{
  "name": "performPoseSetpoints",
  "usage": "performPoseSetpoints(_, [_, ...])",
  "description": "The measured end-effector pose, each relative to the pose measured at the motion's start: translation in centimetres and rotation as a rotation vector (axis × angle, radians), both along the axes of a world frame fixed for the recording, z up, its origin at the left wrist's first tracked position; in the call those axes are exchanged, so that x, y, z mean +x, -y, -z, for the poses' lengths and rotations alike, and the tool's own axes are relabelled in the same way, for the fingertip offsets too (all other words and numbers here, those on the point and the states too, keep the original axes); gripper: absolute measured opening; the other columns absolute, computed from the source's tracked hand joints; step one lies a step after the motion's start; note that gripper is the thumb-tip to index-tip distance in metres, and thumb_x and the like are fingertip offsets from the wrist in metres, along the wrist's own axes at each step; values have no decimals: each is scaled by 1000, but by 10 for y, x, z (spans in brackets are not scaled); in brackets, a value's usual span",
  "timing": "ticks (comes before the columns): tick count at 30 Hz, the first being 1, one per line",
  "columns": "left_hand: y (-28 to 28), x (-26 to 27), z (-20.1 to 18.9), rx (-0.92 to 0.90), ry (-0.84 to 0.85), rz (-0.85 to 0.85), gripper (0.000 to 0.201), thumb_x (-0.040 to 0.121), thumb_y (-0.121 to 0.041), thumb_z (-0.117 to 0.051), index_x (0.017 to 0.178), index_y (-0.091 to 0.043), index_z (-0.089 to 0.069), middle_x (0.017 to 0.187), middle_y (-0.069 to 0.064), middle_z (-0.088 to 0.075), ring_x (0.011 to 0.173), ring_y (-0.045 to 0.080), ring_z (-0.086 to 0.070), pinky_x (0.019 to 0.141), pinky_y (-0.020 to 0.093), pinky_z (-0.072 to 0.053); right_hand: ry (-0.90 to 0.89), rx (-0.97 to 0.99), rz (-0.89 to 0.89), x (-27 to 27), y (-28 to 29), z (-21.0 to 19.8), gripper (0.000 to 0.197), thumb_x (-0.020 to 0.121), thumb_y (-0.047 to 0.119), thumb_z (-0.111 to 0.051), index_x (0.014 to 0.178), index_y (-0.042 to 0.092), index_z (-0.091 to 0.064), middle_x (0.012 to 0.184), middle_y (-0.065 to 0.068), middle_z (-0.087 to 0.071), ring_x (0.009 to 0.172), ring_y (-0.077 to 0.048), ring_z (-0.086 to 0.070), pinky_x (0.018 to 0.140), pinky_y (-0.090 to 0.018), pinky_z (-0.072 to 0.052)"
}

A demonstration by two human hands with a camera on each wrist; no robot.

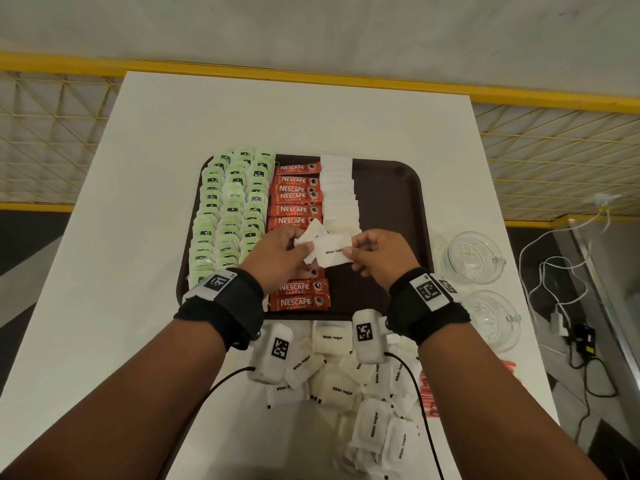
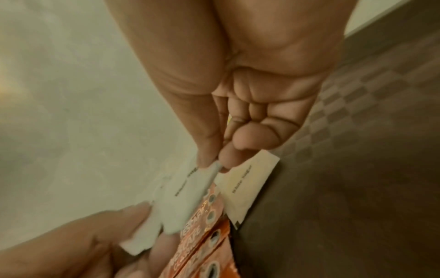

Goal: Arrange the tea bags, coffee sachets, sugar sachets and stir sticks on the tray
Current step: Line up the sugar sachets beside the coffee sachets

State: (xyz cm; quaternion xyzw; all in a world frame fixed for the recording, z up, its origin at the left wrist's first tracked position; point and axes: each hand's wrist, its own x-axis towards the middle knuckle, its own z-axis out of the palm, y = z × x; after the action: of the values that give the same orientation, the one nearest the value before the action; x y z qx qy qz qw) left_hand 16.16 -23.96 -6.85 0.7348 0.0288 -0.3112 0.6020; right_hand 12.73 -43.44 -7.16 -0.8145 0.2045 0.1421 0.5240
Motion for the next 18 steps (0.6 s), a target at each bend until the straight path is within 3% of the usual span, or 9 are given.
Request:
performPoseSetpoints(5, [-9,2,-1,3,-18,-85,26,100,-10,-51,126,-5,-52,115,14,-66,84,20,-74,68,26,-61,-83,-16,148,-13,14,15,17,88,16,-71,101,7,-65,80,-7,-70,62,-11,-64,59,-20,-55])
performPoseSetpoints(10, [-15,-1,-2,6,28,-95,21,95,-2,-58,116,-4,-54,118,14,-65,82,26,-75,66,29,-61,-141,-59,193,-6,5,19,15,86,22,-74,91,12,-64,77,-6,-71,62,-15,-69,67,-31,-60])
performPoseSetpoints(13, [-17,-6,-3,1,60,-103,25,91,0,-63,114,-4,-53,119,12,-65,78,28,-75,63,30,-61,-177,-139,163,-4,1,19,18,85,28,-74,89,15,-62,78,-3,-71,56,-13,-68,63,-30,-59])
performPoseSetpoints(16, [-17,-10,-5,30,77,-88,31,87,-2,-70,114,-9,-55,115,10,-67,78,25,-75,64,36,-62,-126,-283,138,-6,1,12,26,87,38,-69,91,14,-61,76,-1,-68,56,-12,-66,57,-27,-52])
performPoseSetpoints(18, [-15,-12,-8,75,114,-48,34,85,-5,-73,114,-14,-56,106,6,-70,78,19,-74,64,36,-62,-28,-295,96,-9,-1,4,30,89,44,-65,92,14,-63,81,-2,-68,65,-15,-65,64,-29,-54])
